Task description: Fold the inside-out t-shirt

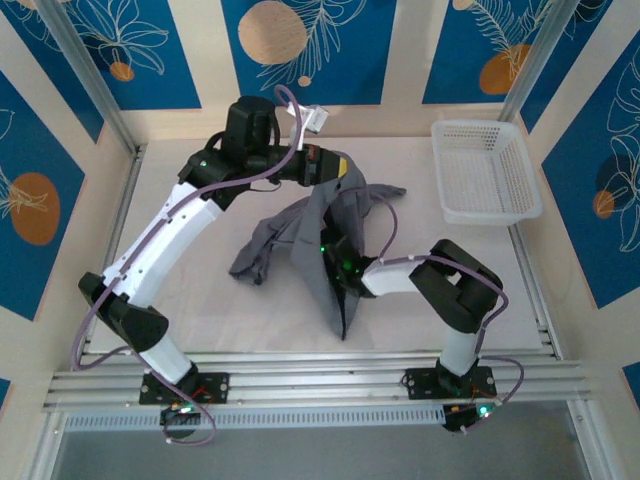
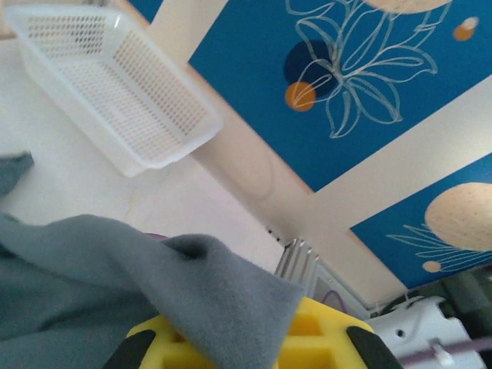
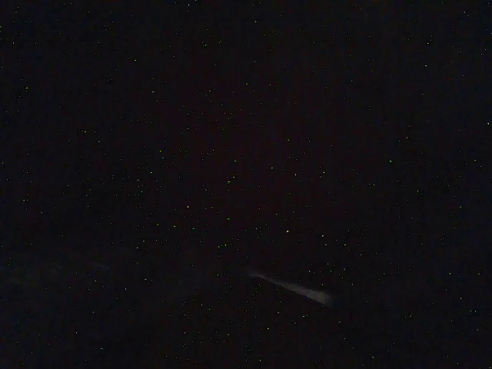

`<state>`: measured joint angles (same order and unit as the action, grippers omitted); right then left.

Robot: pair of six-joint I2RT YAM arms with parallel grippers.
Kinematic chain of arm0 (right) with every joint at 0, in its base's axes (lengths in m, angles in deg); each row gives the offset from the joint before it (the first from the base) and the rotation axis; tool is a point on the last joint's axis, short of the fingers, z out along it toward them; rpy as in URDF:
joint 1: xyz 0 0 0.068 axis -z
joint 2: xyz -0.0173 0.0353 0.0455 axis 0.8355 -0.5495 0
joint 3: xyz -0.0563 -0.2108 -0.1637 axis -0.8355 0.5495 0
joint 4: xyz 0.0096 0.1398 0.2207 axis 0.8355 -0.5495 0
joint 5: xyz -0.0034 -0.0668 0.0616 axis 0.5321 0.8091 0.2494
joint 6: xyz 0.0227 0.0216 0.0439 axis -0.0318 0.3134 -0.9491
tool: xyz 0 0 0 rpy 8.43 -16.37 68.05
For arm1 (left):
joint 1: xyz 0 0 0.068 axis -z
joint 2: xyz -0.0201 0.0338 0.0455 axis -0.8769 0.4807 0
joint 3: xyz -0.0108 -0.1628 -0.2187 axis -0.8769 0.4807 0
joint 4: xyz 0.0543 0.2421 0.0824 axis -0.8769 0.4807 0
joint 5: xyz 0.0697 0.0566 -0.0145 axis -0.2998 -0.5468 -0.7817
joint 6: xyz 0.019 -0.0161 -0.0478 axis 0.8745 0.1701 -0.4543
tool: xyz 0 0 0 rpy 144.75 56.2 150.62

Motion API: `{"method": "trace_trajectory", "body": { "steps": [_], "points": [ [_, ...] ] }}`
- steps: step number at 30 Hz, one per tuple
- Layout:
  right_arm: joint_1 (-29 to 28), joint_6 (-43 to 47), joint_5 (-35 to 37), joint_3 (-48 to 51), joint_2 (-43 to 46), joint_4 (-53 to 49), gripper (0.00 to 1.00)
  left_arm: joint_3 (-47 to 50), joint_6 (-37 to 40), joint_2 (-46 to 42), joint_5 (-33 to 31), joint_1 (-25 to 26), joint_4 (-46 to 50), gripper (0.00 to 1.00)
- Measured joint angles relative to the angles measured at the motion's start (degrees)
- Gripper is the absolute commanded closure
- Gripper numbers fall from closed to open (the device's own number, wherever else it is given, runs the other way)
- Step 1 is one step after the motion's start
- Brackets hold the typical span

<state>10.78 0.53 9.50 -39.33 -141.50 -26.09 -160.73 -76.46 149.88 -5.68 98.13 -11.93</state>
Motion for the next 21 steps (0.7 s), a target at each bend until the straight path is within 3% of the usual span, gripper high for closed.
{"method": "trace_trajectory", "body": {
  "steps": [4,8,14,21],
  "points": [
    [5.11,-6.60,-9.35,-12.26,-1.14,-14.53,1.00,-0.52,-0.26,0.09,2.21,0.00,-0.81,1.00],
    [6.82,-9.79,-13.60,-20.46,-2.84,-22.51,1.00,-0.52,-0.24,0.11,3.82,0.13,-1.51,1.00],
    [7.21,-16.44,-17.49,-26.73,-6.58,-35.45,1.00,-0.52,0.48,0.11,4.44,0.22,-1.88,1.00],
    [11.65,-20.70,-17.68,-38.25,-8.39,-42.40,1.00,-1.07,2.23,0.09,7.67,2.10,-2.78,1.00]
  ]
}}
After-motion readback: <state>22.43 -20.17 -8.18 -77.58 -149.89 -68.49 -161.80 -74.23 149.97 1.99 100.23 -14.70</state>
